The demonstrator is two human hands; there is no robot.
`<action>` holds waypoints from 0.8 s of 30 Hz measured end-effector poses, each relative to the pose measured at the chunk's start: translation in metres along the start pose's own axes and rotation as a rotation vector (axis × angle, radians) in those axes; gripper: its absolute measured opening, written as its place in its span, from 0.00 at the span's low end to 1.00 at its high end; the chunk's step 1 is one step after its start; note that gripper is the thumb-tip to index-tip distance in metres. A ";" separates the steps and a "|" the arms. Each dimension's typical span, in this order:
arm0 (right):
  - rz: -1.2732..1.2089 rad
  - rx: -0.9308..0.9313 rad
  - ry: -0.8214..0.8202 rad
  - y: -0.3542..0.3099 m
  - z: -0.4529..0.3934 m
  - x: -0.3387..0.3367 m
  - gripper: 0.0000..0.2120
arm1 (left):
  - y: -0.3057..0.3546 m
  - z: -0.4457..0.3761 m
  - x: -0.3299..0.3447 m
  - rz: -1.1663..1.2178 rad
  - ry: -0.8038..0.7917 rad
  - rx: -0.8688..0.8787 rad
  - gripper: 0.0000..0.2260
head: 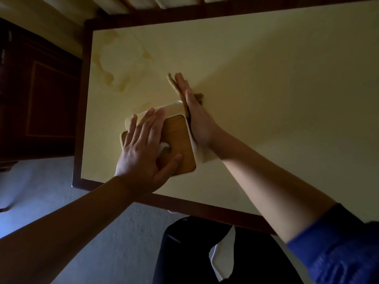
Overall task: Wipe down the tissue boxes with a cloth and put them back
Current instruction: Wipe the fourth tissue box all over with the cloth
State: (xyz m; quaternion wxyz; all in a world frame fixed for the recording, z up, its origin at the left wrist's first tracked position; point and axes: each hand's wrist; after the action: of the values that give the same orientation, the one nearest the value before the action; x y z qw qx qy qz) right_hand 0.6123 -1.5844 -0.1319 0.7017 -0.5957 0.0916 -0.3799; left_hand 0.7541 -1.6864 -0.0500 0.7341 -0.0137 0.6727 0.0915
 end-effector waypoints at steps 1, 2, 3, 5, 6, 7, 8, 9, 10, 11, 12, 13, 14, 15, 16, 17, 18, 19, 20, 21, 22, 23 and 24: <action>0.013 0.005 -0.017 -0.003 -0.004 -0.001 0.28 | 0.000 0.000 0.000 0.000 0.002 -0.002 0.40; 0.031 -0.008 -0.014 -0.003 -0.004 -0.001 0.29 | 0.001 0.000 0.000 0.001 0.002 -0.003 0.41; 0.030 -0.030 -0.003 -0.002 -0.002 -0.001 0.29 | 0.001 0.000 0.000 0.002 0.002 -0.003 0.41; -0.009 -0.057 0.019 0.006 0.012 0.001 0.30 | 0.000 0.000 0.000 0.004 0.001 -0.004 0.41; -0.025 -0.071 0.027 0.011 0.022 0.004 0.28 | 0.000 0.000 0.000 0.006 0.001 -0.005 0.41; -0.042 -0.079 0.030 0.015 0.035 0.007 0.26 | 0.000 0.000 0.001 0.007 0.001 -0.006 0.41; -0.066 -0.074 0.024 0.021 0.047 0.010 0.24 | 0.000 0.000 0.001 0.005 0.001 -0.006 0.41; -0.113 -0.059 0.012 0.024 0.063 0.014 0.24 | 0.000 0.000 0.001 0.003 0.001 -0.006 0.41; -0.165 -0.041 -0.002 0.026 0.082 0.017 0.24 | 0.000 0.000 0.001 0.000 0.003 -0.005 0.41; -0.204 -0.016 0.003 0.027 0.102 0.020 0.26 | 0.000 0.000 0.001 -0.002 0.005 -0.003 0.41; -0.241 0.023 0.009 0.031 0.120 0.022 0.27 | 0.000 0.000 0.001 -0.003 0.006 -0.003 0.41; -0.270 0.066 0.013 0.038 0.134 0.026 0.28 | 0.000 0.000 0.001 -0.004 0.006 -0.003 0.41; -0.279 0.086 0.024 0.038 0.140 0.029 0.29 | 0.000 0.000 0.001 -0.005 0.005 -0.003 0.41; -0.259 0.079 0.054 0.039 0.140 0.033 0.29 | 0.000 0.000 0.001 -0.007 0.004 -0.003 0.41; -0.240 0.088 0.100 0.041 0.136 0.036 0.30 | 0.000 0.000 0.001 -0.009 0.004 -0.002 0.41; -0.249 0.112 0.138 0.042 0.130 0.036 0.27 | -0.001 0.000 0.001 -0.013 0.003 0.000 0.41; -0.257 0.133 0.163 0.039 0.125 0.035 0.23 | -0.001 0.000 0.001 -0.014 0.002 0.002 0.41; -0.292 0.134 0.148 0.034 0.124 0.034 0.23 | -0.001 0.000 0.001 -0.014 -0.001 0.003 0.41; -0.298 0.096 0.095 0.027 0.124 0.033 0.27 | -0.001 0.000 0.001 -0.011 -0.003 0.003 0.41; -0.291 0.059 0.051 0.023 0.122 0.030 0.29 | -0.001 0.000 0.001 -0.008 -0.004 0.003 0.41; -0.283 0.020 0.027 0.022 0.115 0.025 0.29 | -0.002 0.000 0.001 -0.006 -0.003 0.003 0.41; -0.262 -0.006 0.025 0.024 0.102 0.020 0.28 | -0.002 0.000 0.001 -0.004 -0.002 0.002 0.41; -0.206 -0.018 0.016 0.025 0.083 0.016 0.26 | -0.002 0.000 0.001 -0.002 -0.002 0.001 0.41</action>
State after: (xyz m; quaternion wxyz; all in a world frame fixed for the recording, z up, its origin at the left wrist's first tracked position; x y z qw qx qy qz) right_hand 0.6822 -1.5312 -0.1268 0.6528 -0.6051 0.0389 -0.4541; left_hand 0.7545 -1.6882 -0.0512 0.7349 -0.0139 0.6719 0.0907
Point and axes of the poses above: each hand's wrist, its own z-axis away from the middle knuckle, its own x-axis out of the palm, y = z × x, and after that the axes turned 9 degrees about -z, right-handed
